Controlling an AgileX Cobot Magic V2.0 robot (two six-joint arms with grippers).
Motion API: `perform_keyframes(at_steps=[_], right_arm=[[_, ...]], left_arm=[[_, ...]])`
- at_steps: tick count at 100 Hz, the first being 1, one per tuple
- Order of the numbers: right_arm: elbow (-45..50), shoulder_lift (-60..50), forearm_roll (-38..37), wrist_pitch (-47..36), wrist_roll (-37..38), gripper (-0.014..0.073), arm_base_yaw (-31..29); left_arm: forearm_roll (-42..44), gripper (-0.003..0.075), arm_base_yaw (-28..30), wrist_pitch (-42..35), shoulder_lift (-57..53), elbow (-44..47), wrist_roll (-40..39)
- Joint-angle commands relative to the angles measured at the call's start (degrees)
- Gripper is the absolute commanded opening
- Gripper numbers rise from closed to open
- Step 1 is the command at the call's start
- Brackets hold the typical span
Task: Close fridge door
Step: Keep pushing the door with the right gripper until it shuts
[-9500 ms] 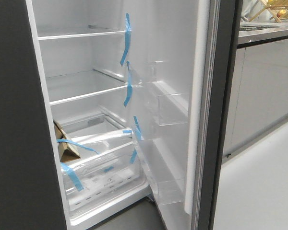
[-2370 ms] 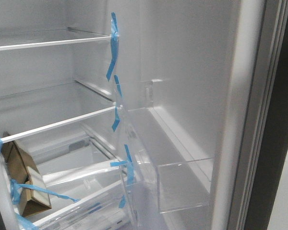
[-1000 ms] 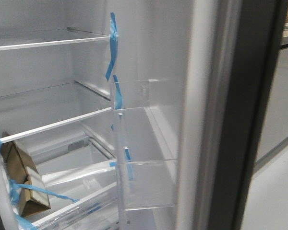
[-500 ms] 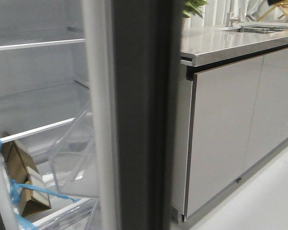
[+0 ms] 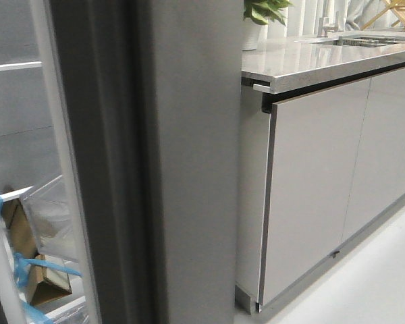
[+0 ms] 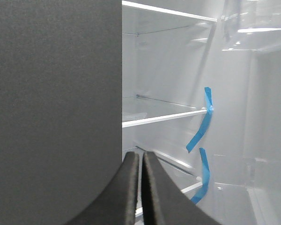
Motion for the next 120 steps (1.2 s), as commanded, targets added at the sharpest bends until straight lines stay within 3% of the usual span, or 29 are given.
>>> perform_keyframes(at_steps=[1,77,120], right_arm=[[-3.74,-1.19,2.72,0.18,-1.22,-0.0046,0.65],[-14.39,6.32,-0.70,-2.03,-1.31,-0.0046,7.72],[-14.39,6.90,-0.93,-17.05,-6.39,-0.0046,12.33]], left_arm=[[-0.23,-0.0020,-0.16,-4.17,-0.56,2.01,-0.11],[-0.23,-0.0020,-0.16,-4.17,-0.56,2.01,-0.11],[-0.23,-0.0020,-0.16,-4.17,-0.56,2.01,-0.11]])
